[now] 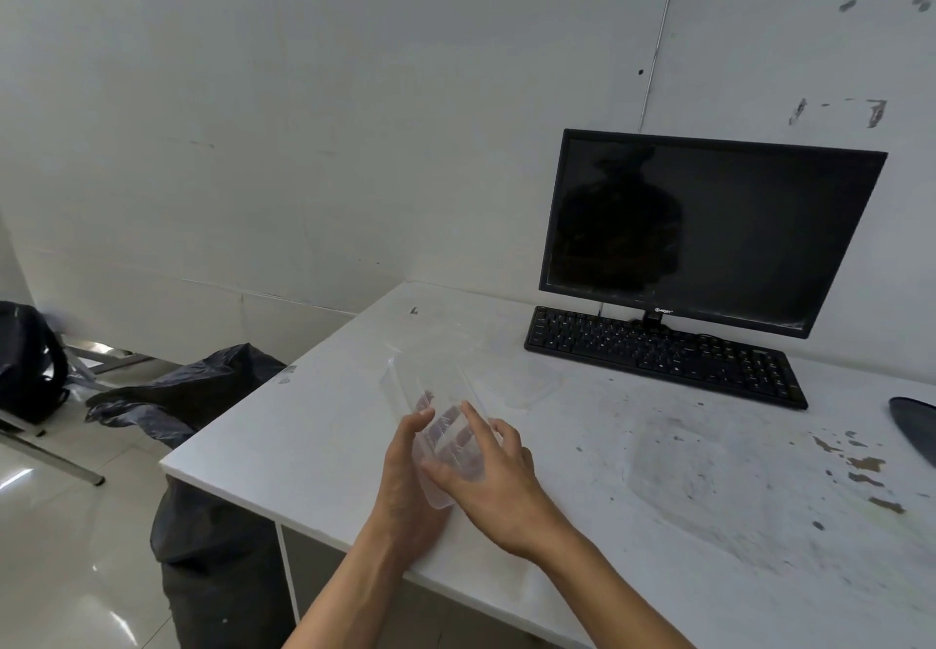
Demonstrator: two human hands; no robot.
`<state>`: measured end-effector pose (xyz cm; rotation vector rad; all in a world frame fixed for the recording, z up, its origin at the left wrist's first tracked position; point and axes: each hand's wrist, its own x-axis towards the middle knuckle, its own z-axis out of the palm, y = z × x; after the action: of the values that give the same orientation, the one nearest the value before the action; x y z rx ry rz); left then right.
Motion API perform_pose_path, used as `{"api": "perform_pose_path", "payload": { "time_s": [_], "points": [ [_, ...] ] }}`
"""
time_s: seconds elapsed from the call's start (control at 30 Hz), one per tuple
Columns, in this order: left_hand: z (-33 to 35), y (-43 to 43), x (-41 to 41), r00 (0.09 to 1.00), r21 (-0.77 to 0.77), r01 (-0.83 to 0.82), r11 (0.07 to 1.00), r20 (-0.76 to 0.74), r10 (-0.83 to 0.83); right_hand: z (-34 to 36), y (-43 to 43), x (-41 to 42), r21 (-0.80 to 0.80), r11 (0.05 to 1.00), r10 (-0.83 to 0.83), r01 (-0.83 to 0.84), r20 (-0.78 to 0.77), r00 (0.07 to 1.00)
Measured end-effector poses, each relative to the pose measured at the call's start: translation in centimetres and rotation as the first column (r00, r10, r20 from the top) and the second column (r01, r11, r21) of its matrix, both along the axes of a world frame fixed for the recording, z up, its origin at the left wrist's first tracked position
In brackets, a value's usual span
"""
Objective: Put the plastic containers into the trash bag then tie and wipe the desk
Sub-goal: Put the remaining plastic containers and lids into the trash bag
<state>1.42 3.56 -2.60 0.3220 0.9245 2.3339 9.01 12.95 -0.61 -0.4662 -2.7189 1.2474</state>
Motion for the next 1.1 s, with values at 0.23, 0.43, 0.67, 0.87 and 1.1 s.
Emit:
{"api": "perform_pose_path", "payload": {
  "time_s": [0.23, 0.43, 0.67, 0.87, 1.1],
  "points": [
    [0.2, -0.7, -0.3, 0.984, -0.005, -0.038, 0.999, 0.176, 0.038, -0.5, 1.0, 0.9, -0.536, 0.831, -0.208, 0.147, -0.055, 0.977],
    [1.6, -3.6, 0.0, 0.998, -0.347, -0.057, 0.936, 0.0, 0.061, 0.6, 1.5, 0.5, -0.742, 0.663, -0.228, 0.1, -0.073, 0.971],
    [3.2, -9.2, -2.4, 0.984, -0.547, -0.129, 0.827, -0.175, 0.038, 1.6, -1.9, -4.1, -0.569, 0.821, -0.176, 0.041, -0.185, 0.967],
    [3.5, -14.7, -7.1, 0.961, -0.556, -0.26, 0.789, -0.229, 0.155, 2.6, -5.8, -10.6, -0.506, 0.861, -0.026, -0.058, -0.157, 0.987],
    [1.0, -23.1, -15.0, 0.754, -0.559, -0.62, 0.551, -0.23, 0.615, 4.5, -8.2, -21.1, -0.575, 0.817, -0.022, -0.029, -0.081, 0.996]
  ]
}}
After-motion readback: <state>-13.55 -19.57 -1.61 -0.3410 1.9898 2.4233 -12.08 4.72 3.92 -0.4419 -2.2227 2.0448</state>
